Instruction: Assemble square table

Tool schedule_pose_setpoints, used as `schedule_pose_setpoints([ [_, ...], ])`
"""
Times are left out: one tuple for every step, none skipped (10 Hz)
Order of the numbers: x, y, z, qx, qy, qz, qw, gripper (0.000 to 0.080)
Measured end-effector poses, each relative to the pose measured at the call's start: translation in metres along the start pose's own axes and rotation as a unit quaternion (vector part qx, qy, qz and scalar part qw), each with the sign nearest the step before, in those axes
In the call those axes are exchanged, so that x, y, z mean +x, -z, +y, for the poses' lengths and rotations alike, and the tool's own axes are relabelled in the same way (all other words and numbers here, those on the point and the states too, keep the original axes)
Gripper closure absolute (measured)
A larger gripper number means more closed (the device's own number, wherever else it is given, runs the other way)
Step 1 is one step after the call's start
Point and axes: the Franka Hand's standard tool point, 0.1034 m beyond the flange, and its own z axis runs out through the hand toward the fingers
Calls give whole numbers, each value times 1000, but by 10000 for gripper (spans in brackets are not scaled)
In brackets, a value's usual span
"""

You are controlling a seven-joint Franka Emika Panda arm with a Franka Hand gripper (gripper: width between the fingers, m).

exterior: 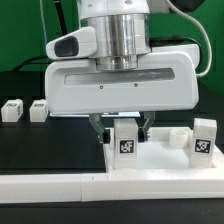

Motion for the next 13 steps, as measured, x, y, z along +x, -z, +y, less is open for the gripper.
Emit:
schedule_pose_setpoints([
  [0,0,1,0,-52,0,999,512],
  [0,0,1,0,-105,0,994,512],
  [1,1,2,-2,-196,0,981,512],
  [-1,0,2,-1,-305,-1,952,512],
  [-1,0,3,9,-379,-7,925,512],
  [-1,0,5,19,-433,-15,901,512],
  [-2,0,5,23,-467,-19,884,511],
  [-3,0,2,22,-519,-22,854,509],
  [-5,-1,-1,20,-550,-22,835,509],
  [-8,-3,-7,17,-549,-20,836,509],
  [-7,-3,-7,19,-536,-20,844,420],
  [-8,-3,-7,17,-519,-19,854,273],
  [-9,-4,-9,11,-414,-15,910,273],
])
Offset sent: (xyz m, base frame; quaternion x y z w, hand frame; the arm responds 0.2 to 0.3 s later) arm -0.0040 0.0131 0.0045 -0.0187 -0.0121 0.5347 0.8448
